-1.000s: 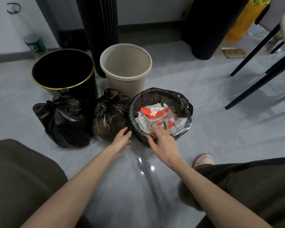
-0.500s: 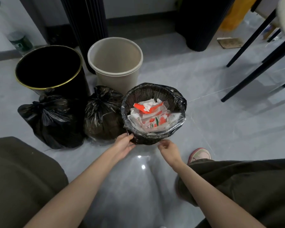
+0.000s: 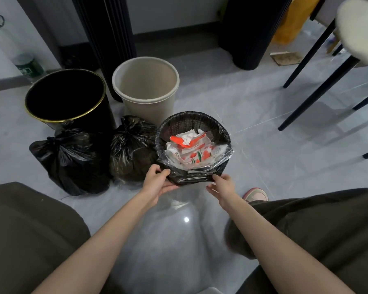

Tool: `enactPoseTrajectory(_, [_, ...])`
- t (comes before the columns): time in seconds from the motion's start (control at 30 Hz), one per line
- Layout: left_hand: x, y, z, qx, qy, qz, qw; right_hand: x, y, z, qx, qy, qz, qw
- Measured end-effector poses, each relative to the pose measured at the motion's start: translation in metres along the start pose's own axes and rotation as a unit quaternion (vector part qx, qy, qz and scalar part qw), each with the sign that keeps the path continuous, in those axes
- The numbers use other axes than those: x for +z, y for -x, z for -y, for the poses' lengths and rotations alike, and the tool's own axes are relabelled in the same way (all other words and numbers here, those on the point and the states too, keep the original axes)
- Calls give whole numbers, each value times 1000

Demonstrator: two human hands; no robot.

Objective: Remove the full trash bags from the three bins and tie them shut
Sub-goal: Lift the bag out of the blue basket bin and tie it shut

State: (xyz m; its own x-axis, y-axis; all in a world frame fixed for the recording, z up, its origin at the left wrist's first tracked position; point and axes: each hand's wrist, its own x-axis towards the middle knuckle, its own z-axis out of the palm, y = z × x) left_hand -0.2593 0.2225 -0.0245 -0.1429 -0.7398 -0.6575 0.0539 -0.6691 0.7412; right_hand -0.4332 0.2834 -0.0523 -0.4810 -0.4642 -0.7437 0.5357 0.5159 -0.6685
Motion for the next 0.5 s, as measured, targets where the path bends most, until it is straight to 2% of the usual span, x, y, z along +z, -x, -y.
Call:
enactPoseTrajectory(0.07, [0,4,-7,28,-3,-15,999,2,6,6,-54,25,-77,995])
enactPoseTrajectory(0.13, [-1,7,-13,63,-10,-32,997,4,14,15,-110,19,-111,988])
enactPoseTrajectory(0.23, [-2,10,-22,121,-28,-61,990,9,26,26,-200,30,-136,970])
enactPoseTrajectory(0.4, [-11,13,-27,229,-90,-130,960,8,40,32,-282,85,-150,944])
enactPoseTrajectory(0.5, [-18,10,-24,235,-117,-152,953,-1,40,37,-304,138,-183,925])
